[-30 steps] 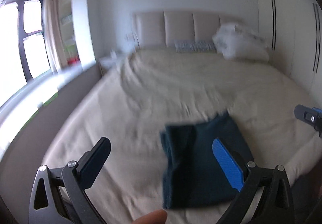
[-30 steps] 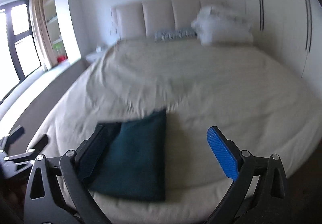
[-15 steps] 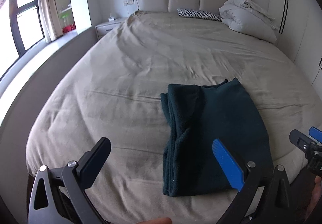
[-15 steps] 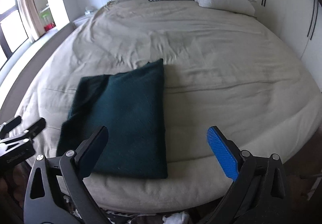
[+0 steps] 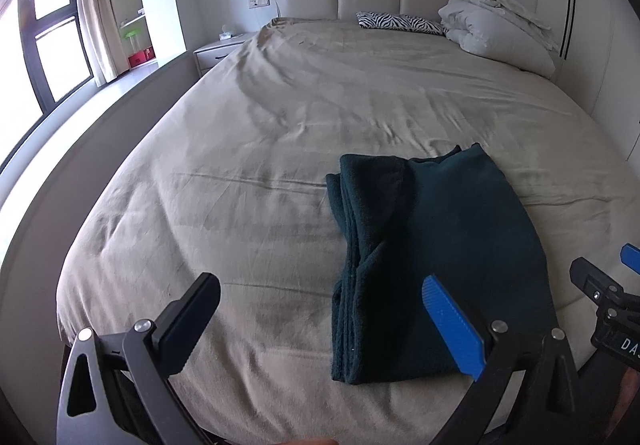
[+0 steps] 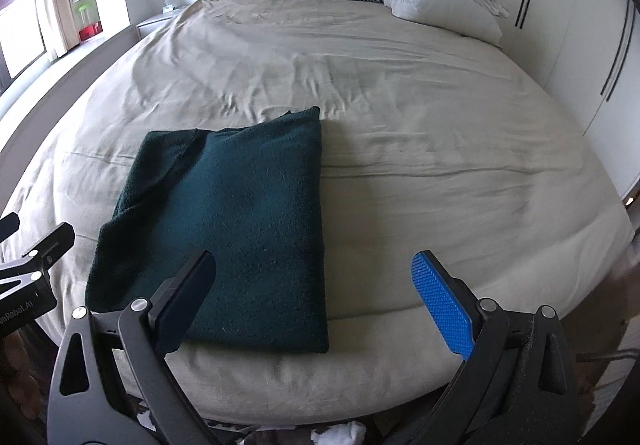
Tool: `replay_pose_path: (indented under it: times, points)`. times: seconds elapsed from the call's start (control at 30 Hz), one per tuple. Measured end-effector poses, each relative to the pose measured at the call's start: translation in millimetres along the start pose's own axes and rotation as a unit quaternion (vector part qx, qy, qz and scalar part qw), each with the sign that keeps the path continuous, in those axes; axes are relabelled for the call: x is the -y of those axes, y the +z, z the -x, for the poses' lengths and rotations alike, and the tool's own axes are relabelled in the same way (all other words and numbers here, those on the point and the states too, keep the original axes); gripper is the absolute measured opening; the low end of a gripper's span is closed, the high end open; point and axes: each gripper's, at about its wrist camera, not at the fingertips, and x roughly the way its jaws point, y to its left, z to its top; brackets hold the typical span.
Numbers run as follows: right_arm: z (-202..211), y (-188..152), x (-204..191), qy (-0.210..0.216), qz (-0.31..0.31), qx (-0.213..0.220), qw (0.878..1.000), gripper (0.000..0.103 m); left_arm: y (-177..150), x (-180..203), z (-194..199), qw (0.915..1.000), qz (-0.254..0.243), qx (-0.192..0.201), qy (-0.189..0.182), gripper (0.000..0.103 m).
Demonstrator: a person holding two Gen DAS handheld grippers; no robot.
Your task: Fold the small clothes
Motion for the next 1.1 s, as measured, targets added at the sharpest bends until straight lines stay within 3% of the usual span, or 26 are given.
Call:
replay_pose_path:
  times: [1.1]
  points:
    - [-6.2, -5.7, -3.6, 0.002, -0.008, -0.011, 1.000, 0.100, -8.3, -1.8, -8.5, 0.9999, -0.001, -0.014, 0.002, 0.103]
